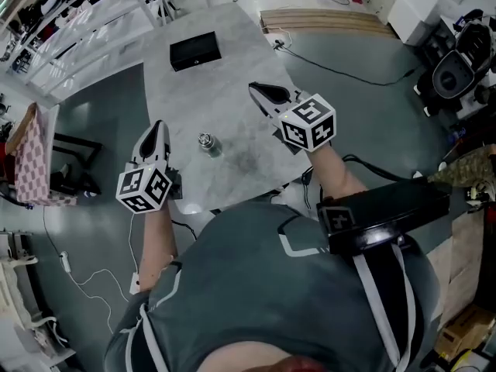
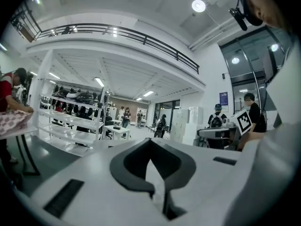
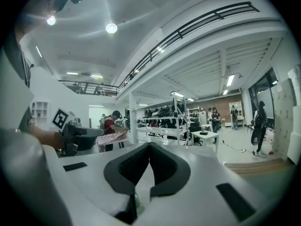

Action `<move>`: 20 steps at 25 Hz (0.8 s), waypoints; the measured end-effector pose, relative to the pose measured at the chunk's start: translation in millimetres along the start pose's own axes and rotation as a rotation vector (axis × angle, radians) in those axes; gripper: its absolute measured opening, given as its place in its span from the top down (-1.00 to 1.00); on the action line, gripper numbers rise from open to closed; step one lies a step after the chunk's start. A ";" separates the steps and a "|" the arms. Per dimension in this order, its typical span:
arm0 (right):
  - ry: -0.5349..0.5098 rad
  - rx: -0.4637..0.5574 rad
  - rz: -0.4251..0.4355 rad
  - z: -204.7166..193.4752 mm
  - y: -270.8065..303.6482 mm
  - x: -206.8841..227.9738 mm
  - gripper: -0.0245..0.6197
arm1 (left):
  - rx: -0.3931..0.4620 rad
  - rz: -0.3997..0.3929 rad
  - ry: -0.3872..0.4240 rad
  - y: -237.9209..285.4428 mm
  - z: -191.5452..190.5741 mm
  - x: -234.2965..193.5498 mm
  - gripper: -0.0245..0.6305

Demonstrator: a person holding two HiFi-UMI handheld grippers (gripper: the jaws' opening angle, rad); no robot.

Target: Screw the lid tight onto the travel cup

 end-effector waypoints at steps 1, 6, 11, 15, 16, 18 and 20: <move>-0.001 -0.001 0.001 0.7 0.4 -1.0 0.84 | -0.004 0.000 0.013 -0.5 0.4 1.4 0.90; -0.014 0.003 0.001 4.1 3.6 -4.8 0.84 | -0.011 0.013 0.042 -0.7 2.1 1.2 0.90; -0.024 -0.003 -0.005 5.9 4.9 -0.5 0.84 | -0.017 0.022 0.063 2.2 1.3 -1.1 0.90; -0.022 -0.001 -0.007 9.1 8.5 -0.2 0.84 | -0.024 0.028 0.067 2.4 7.0 -6.4 0.90; -0.022 0.001 -0.008 9.8 9.5 0.0 0.84 | -0.025 0.029 0.067 2.9 7.7 -7.4 0.90; -0.021 0.000 -0.018 12.1 8.9 2.1 0.84 | -0.027 0.030 0.065 5.0 7.8 -6.6 0.90; -0.020 -0.002 -0.031 15.4 7.6 3.7 0.84 | -0.030 0.032 0.064 4.9 8.1 -5.2 0.90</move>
Point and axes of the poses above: the fingertips, and each gripper's own axes: y forward along the fingers, x to its right, z out of its top, the point moved 5 cm from there along -y, backward along the fingers, and after that the axes turned 6 degrees about z, right-handed, at the moved point
